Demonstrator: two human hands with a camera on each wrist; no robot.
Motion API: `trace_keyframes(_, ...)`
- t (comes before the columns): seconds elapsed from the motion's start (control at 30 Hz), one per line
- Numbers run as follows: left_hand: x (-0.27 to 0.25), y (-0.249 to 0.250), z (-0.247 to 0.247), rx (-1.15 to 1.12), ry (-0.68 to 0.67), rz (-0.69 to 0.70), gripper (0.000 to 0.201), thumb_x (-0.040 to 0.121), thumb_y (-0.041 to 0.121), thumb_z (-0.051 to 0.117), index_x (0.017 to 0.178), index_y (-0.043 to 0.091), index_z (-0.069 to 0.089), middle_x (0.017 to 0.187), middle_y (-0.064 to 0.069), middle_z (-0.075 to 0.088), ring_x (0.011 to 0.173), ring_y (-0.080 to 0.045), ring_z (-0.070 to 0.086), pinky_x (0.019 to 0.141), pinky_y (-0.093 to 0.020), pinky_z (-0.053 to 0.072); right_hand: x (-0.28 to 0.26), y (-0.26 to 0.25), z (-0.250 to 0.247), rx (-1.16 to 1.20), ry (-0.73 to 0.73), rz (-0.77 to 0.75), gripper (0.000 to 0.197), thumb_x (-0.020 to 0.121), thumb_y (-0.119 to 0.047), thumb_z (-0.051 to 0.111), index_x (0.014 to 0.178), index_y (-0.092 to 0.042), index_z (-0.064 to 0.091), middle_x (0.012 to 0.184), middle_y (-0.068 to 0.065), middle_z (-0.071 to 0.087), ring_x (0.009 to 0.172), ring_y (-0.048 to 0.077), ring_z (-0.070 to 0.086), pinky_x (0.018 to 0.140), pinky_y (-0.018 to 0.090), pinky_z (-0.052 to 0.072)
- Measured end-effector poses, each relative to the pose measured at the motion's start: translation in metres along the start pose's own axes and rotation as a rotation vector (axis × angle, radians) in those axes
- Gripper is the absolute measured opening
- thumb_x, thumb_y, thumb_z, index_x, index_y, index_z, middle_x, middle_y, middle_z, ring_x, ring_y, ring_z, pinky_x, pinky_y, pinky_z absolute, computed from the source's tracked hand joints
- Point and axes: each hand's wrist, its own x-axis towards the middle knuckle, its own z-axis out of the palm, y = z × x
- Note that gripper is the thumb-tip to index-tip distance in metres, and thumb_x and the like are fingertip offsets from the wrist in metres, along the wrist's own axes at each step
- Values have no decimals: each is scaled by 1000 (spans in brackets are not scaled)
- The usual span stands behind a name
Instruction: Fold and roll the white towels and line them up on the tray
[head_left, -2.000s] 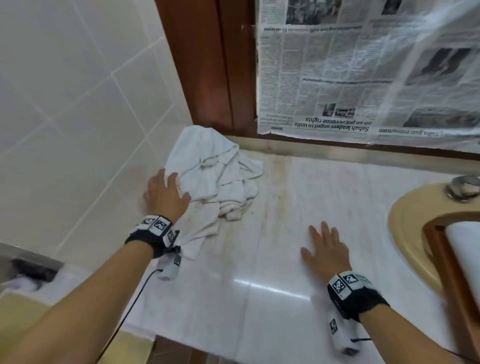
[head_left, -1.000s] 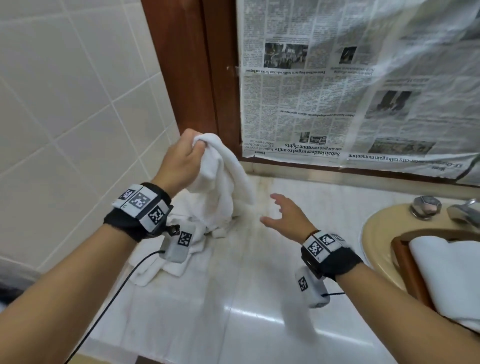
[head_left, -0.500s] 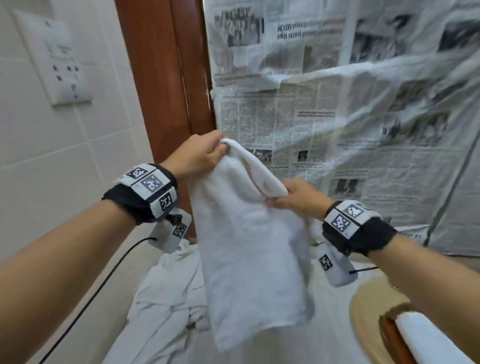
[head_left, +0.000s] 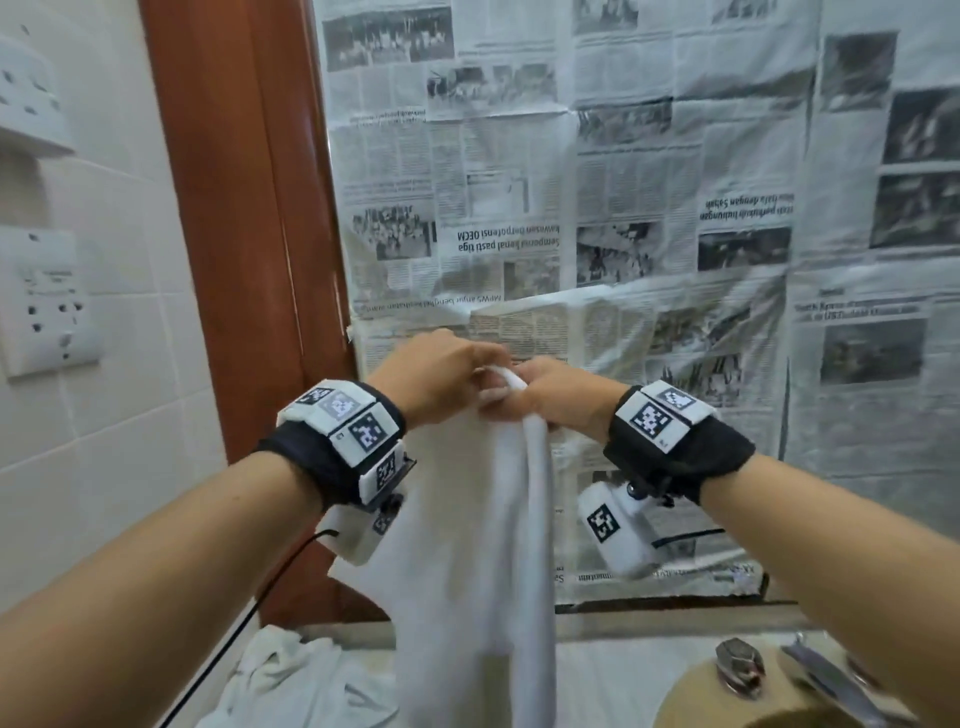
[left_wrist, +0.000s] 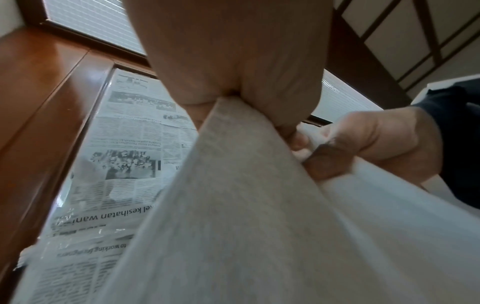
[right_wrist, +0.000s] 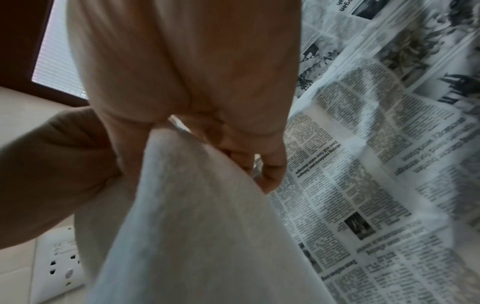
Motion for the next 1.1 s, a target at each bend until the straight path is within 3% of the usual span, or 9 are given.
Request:
trace_keyframes(0.07, -3, 0, 10, -130, 29, -75, 20, 90, 40, 63, 104, 28, 69, 92, -4, 72, 89, -24, 65, 74, -33, 46, -1, 3, -4, -176, 74, 53, 18, 87, -13, 67, 70, -11, 60, 58, -3, 43, 47, 5, 39, 42, 14, 27)
trace_keyframes(0.2, -16, 6, 37, -623, 134, -346, 33, 75, 50, 74, 97, 26, 69, 89, 6, 71, 85, -12, 63, 78, -31, 47, -6, 11, -8, -186, 156, 25, 16, 87, -13, 65, 73, -7, 62, 58, 0, 41, 52, 9, 36, 47, 21, 25)
trace_keyframes(0.27, -29, 11, 57, -971, 72, -453, 46, 67, 52, 75, 103, 24, 68, 98, 3, 72, 92, -15, 66, 84, -36, 51, -11, 15, -11, -128, 230, 12, 18, 88, -12, 64, 74, 0, 64, 57, 1, 39, 50, 9, 33, 49, 24, 24)
trace_keyframes(0.37, -51, 23, 90, -1184, -113, -501, 36, 85, 36, 72, 112, 13, 68, 107, -4, 72, 98, -20, 68, 86, -35, 55, -21, 21, -18, 0, 272, -21, 28, 90, -14, 64, 81, 13, 64, 66, 8, 44, 62, 17, 39, 62, 29, 29)
trace_keyframes(0.43, -58, 29, 102, -1152, -98, -502, 26, 95, 28, 58, 108, 7, 68, 103, -4, 71, 91, -18, 66, 79, -27, 55, -29, 25, -24, 34, 253, -30, 22, 90, -12, 64, 77, 5, 69, 70, 9, 49, 69, 18, 41, 68, 31, 31)
trace_keyframes(0.57, -45, 16, 97, -1095, 46, -573, 20, 99, 20, 52, 96, 8, 67, 96, -15, 71, 85, -27, 65, 80, -44, 53, -41, 41, -20, 107, 292, -22, 15, 88, 0, 61, 99, 5, 69, 84, 6, 59, 77, 16, 50, 72, 26, 38)
trace_keyframes(0.67, -29, 19, 75, -948, 96, -459, 14, 89, 8, 55, 80, 12, 65, 76, -5, 65, 69, -16, 57, 65, -29, 43, -45, 51, 2, 295, 182, -30, 54, 75, 6, 70, 125, -9, 58, 112, 4, 64, 101, 17, 60, 88, 28, 48)
trace_keyframes(0.87, -34, 37, 60, -473, -56, -220, 12, 84, 12, 61, 84, 24, 60, 91, 0, 68, 84, -16, 60, 71, -33, 47, -48, 85, 42, 371, 36, 88, 50, 62, -11, 73, 110, 0, 65, 100, 18, 68, 89, 26, 64, 86, 42, 51)
trace_keyframes(1.1, -81, 6, 63, -384, -244, -165, 16, 86, 25, 59, 72, 16, 61, 70, 0, 62, 71, -20, 59, 62, -34, 42, -72, 144, 66, 2, -157, 226, 37, 62, -18, 81, 94, -4, 69, 87, 8, 73, 77, 20, 70, 69, 29, 57)
